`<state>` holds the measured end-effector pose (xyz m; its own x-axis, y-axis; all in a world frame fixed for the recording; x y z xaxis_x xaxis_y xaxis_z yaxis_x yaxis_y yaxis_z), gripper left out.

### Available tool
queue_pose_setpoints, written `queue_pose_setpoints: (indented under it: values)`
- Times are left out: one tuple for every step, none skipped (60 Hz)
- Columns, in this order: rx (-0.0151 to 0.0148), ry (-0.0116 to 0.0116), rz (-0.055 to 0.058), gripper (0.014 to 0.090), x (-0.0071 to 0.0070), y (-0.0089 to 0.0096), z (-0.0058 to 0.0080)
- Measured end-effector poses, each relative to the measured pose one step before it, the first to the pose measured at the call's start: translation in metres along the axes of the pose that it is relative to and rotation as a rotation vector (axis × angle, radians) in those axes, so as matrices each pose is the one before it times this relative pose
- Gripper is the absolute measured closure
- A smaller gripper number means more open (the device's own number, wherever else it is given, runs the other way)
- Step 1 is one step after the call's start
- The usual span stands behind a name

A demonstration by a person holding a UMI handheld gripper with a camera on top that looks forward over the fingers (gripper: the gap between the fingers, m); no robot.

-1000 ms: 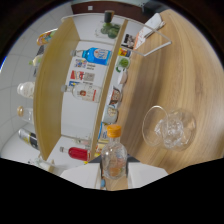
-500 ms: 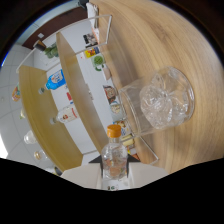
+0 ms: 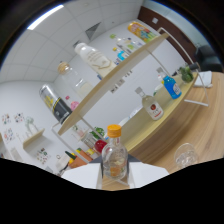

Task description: Make me a cup of Mount Fuji.

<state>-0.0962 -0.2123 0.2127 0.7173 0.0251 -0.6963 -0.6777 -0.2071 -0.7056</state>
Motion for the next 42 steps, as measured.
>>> queue_pose_setpoints:
  values:
    - [0.00049,0.00232,-0.045,0.0694,-0.00349,0.00223,0.00036]
    - [0.00861,0.0069,-0.0513,0.0693,-0.00167,0.00308,0.0026]
    - [-0.00786,0.00282,-0.0395,0.0693,-0.00206,0.00406,0.00074]
    - [-0.01078,0.00491,-0.0363,0.0694,-0.00165,0.00442,0.00112]
    - [-0.00749,0.00633,-0.0373,0.0694,-0.00129,0.00549,0.00179]
    - [-0.00853,0.00626,-0.0358,0.0695,-0.00125,0.00597,0.00205]
    - [-0.01005,0.0061,-0.034,0.0694,-0.00111,0.00664,0.00224]
    - [-0.00946,0.00727,-0.0335,0.0695,-0.00071,0.00698,0.00237]
    - [-0.00953,0.00962,-0.0333,0.0694,-0.00016,0.00701,0.00271]
    - [-0.0075,0.00988,-0.0329,0.0695,-0.00052,0.0086,0.00337]
    - [-0.01514,0.00571,-0.026,0.0694,-0.00126,0.00762,0.00291]
    - [-0.01093,0.00618,-0.0274,0.0695,-0.00138,0.00825,0.0042]
    - [-0.01437,0.00318,-0.023,0.0695,-0.00112,0.00763,0.00324]
    - [-0.01404,0.00523,-0.0213,0.0694,-0.00052,0.00765,0.0031]
    - [-0.01338,0.00713,-0.0197,0.0695,-0.00023,0.0074,0.00357]
    - [-0.0132,0.00816,-0.0186,0.0694,-0.00008,0.00698,0.00333]
    - [-0.01259,0.00785,-0.0183,0.0694,-0.00091,0.00704,0.00277]
    - [-0.00913,0.00345,-0.0166,0.0694,-0.00037,0.00752,0.00375]
    - [-0.01312,0.00149,-0.0108,0.0695,-0.00157,0.00598,0.00223]
    - [-0.01257,0.00108,-0.0085,0.0694,-0.00234,0.00505,0.00286]
    - [-0.01167,0.00145,-0.0073,0.0695,-0.00125,0.00516,0.00263]
    - [-0.01084,0.00182,-0.0076,0.0694,-0.00072,0.00491,0.00219]
    - [-0.00944,0.00223,-0.0077,0.0693,-0.00084,0.00457,0.00203]
    - [-0.008,0.0011,-0.0068,0.0695,-0.00113,0.00393,0.00183]
    - [-0.00727,0.00005,-0.0067,0.0695,-0.00148,0.00357,0.00166]
    - [-0.00777,0.00041,-0.0088,0.0694,-0.00031,0.00337,0.00279]
    - [-0.00746,0.00175,-0.0076,0.0693,-0.00078,0.00362,0.00155]
    - [-0.0054,0.00493,-0.0081,0.0695,-0.00241,0.0037,0.00161]
    - [-0.0063,0.00275,-0.0082,0.0695,-0.00071,0.00288,0.00136]
    - [-0.00651,-0.00013,-0.0078,0.0696,-0.00105,0.00253,0.0014]
    - [-0.00635,-0.00081,-0.0075,0.0694,-0.00153,0.00251,0.00173]
    - [-0.00612,0.00036,-0.0068,0.0691,-0.00133,0.00234,0.00127]
    - [-0.00621,0.00065,-0.0058,0.0691,-0.00115,0.00216,0.00103]
    - [-0.00702,-0.00196,-0.0051,0.0693,0.00146,0.00157,0.00149]
    - [-0.00616,-0.00003,-0.0026,0.0692,-0.00179,0.00225,0.00103]
    - [-0.00644,0.00138,-0.0023,0.0692,-0.00229,0.00396,0.00094]
    - [-0.01358,-0.00297,-0.0017,0.0693,-0.00054,0.00174,0.00088]
    - [-0.00646,0.00364,-0.0016,0.0692,-0.00128,0.00328,0.00097]
    - [-0.00565,0.00156,-0.0012,0.0691,-0.00014,0.00132,0.00087]
    - [-0.00349,0.00105,-0.0011,0.0692,-0.00035,0.0011,0.00087]
    - [-0.00457,-0.00011,-0.0011,0.0693,-0.00053,0.00144,0.00093]
    - [-0.00685,-0.00015,-0.0013,0.0692,-0.0006,0.00212,0.00091]
